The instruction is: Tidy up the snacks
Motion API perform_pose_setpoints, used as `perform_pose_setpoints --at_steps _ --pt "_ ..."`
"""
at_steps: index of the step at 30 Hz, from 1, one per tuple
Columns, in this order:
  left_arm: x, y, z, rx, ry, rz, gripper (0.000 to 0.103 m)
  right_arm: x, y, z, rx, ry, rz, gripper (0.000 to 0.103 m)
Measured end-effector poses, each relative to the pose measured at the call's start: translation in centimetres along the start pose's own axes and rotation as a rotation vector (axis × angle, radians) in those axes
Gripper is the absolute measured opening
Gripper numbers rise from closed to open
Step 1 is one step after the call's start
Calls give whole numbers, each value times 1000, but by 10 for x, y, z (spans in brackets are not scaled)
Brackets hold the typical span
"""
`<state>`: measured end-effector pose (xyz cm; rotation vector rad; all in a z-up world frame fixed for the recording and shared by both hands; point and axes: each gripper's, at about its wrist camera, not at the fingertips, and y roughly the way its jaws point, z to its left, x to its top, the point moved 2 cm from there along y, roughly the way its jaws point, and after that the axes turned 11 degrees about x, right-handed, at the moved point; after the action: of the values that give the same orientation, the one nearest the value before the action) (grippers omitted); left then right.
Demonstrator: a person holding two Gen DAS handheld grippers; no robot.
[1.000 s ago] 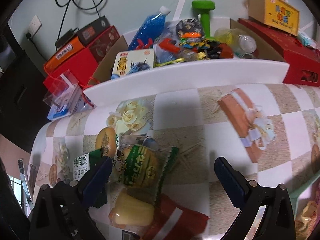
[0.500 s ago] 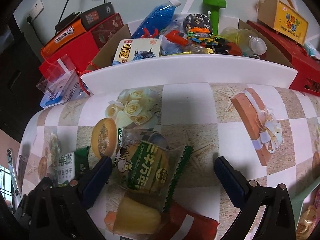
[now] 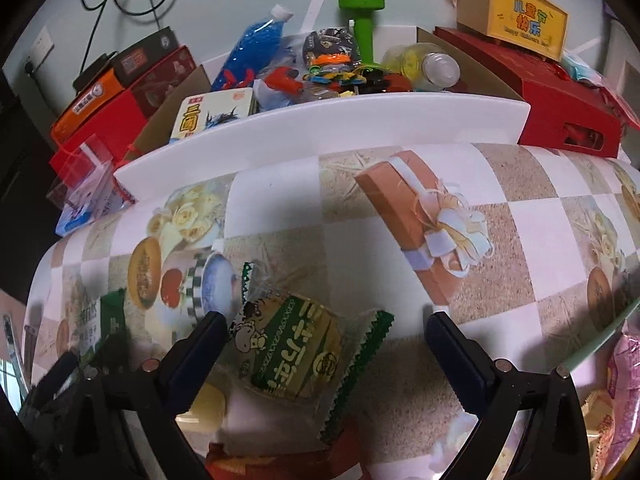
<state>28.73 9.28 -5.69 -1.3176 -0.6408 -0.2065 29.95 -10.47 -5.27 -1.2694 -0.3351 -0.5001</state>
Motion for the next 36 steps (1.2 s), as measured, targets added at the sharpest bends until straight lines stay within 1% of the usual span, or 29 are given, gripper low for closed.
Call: perform_pose_setpoints --at_steps 7,9,10,12,13,14,16,17,18,20,24,25,26,31,34,36 --pt "0 -4 -7 -19 32 -15 87 -8 -1 11 4 -67 27 101" --pt "0 -4 -8 -18 37 -19 80 -9 -1 13 -2 -78 26 101" --pt "0 -5 -8 -19 37 -21 78 -10 -1 13 -3 -81 26 101" --pt "0 -6 -9 -26 37 -23 74 -11 -2 13 -1 -86 24 97" --pt "1 -6 -9 -29 37 -25 73 -11 -2 14 2 -90 18 91" --pt "1 -7 -9 -33 37 -26 67 -10 -4 14 3 -95 12 85" --pt "1 -9 -10 -60 31 -32 55 -9 -6 14 12 -97 2 82" --pt "2 -10 -11 -81 27 -34 46 -9 -6 13 22 -92 -3 79" --pt "2 -10 -12 -93 26 -34 41 -8 -8 12 37 -84 -10 76" --pt "2 -11 -13 -95 29 -36 41 -7 -10 10 56 -73 -14 72" --pt "2 -11 -12 -115 22 -37 41 -6 -11 8 58 -69 -20 69" --pt "2 -12 -11 -126 18 -37 41 -6 -13 8 67 -67 -25 64" --pt "2 -12 -11 -137 11 -36 41 -5 -14 8 71 -67 -30 61" --pt "2 -12 -11 -148 7 -33 41 -5 -15 7 84 -68 -31 56" --pt "2 -12 -11 -149 7 -32 41 -4 -14 3 108 -43 -34 56" --pt "2 -12 -11 -148 8 -31 41 -3 -13 1 120 -34 -25 58"
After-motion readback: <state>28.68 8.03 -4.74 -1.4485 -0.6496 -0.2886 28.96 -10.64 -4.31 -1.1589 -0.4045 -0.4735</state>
